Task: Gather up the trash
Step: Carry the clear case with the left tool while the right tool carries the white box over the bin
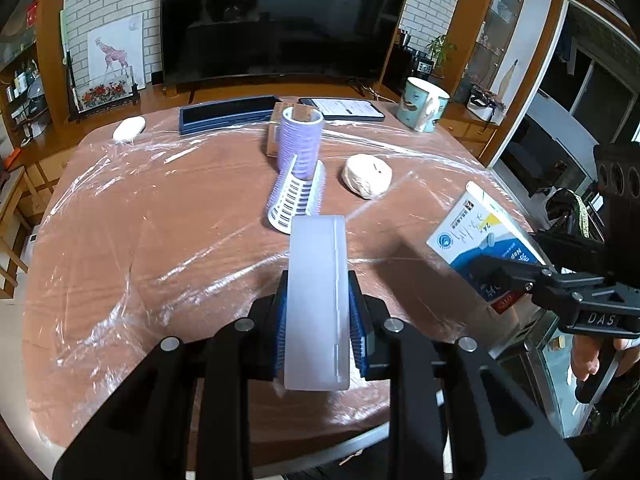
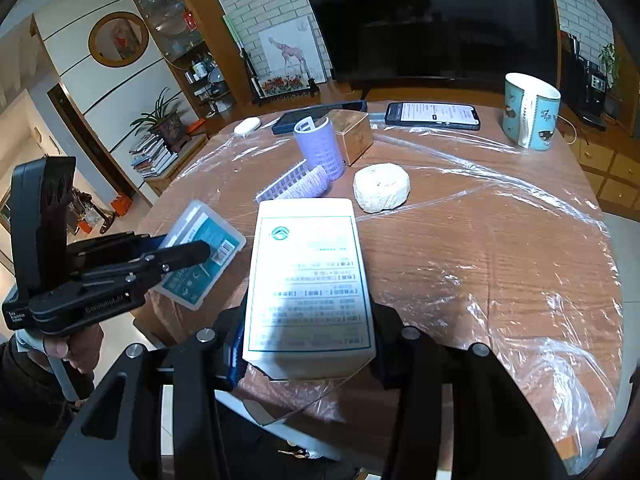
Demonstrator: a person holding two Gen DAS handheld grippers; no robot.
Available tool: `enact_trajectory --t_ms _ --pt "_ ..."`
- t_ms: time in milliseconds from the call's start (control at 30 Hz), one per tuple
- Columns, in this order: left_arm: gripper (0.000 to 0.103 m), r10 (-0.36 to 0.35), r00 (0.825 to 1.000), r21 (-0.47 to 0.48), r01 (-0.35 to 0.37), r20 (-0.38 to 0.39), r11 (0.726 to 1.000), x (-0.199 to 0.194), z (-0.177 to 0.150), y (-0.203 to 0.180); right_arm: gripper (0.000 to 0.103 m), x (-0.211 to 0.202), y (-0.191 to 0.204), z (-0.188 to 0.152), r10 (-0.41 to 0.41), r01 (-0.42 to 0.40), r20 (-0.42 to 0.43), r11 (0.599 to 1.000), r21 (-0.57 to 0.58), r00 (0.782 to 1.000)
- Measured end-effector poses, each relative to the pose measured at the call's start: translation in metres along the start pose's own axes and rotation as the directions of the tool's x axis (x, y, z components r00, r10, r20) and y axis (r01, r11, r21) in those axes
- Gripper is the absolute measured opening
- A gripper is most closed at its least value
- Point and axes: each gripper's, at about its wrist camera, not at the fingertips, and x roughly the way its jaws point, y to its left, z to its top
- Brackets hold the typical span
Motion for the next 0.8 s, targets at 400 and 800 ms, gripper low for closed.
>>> enact_trajectory --t_ms 400,800 --pt "0.028 -0.003 1.0 0.027 0.003 0.012 1.0 -0.018 -0.019 -0.023 0.046 -0.026 0.011 -0.02 0.013 -0.012 0.016 1.0 -0.021 1.0" --pt "0.028 -0.025 1.0 0.059 0.025 -0.005 0.998 -0.033 -0.043 -0.047 0.046 -0.043 0.01 -0.053 0.032 -0.032 -0.014 0.999 -0.006 0.999"
